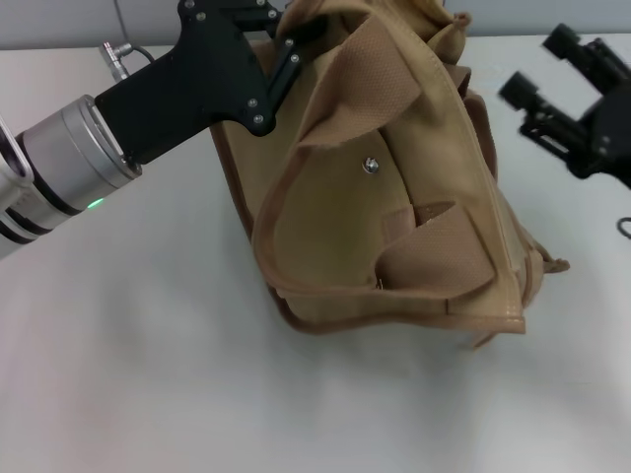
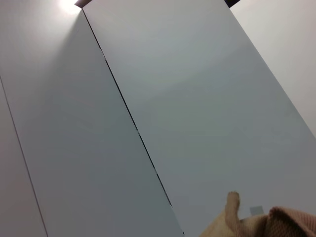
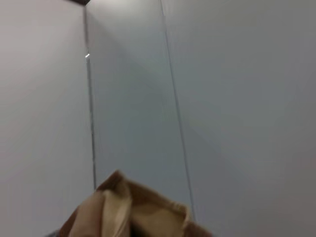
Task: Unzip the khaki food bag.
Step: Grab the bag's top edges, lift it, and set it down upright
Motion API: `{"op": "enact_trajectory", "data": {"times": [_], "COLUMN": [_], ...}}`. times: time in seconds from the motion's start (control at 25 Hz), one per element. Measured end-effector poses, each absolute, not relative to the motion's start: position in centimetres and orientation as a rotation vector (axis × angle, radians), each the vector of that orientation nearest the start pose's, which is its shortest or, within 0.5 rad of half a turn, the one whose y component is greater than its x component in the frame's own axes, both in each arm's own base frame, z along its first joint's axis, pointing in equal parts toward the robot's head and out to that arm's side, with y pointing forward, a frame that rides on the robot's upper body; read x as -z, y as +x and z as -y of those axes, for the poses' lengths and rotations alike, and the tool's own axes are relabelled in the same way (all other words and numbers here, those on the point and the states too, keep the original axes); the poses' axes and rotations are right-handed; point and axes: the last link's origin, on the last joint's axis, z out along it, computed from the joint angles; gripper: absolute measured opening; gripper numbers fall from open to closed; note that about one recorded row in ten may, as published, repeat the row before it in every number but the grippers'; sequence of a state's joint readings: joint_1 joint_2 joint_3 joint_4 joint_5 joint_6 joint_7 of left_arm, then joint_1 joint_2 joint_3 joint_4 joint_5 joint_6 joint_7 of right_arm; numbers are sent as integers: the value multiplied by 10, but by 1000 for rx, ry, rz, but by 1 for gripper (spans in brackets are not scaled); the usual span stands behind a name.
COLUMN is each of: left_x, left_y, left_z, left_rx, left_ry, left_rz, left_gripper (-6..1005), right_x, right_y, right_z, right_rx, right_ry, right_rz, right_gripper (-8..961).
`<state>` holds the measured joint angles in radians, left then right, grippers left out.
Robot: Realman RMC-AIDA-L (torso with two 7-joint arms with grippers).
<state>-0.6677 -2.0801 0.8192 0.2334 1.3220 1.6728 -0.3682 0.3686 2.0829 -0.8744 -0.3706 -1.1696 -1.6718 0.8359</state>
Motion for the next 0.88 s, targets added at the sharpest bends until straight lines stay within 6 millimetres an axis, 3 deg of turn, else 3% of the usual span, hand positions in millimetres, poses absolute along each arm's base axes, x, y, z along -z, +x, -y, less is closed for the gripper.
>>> {"op": "enact_trajectory", "data": {"times": [0.24,0.56,0.88], "left_x": [15,15,17], "left_y": [-187,-187,-187], "left_z": [-343,-343,-343], "left_rx": [1181,1175,1178], "left_ry": [-2191,-2192,-2202], "left_rz": [-369,-362,-364], "left_gripper": [58,58,58], "right_x": [5,17,22], "right_y": [250,244,235], "right_z": [-291,-289,-308], "right_rx": [-1255,-1235,-1216], "right_ry": [-2249,-2304,-2284], "right_rz": [-164,-101,-129], "right_gripper": [749,729,708]}}
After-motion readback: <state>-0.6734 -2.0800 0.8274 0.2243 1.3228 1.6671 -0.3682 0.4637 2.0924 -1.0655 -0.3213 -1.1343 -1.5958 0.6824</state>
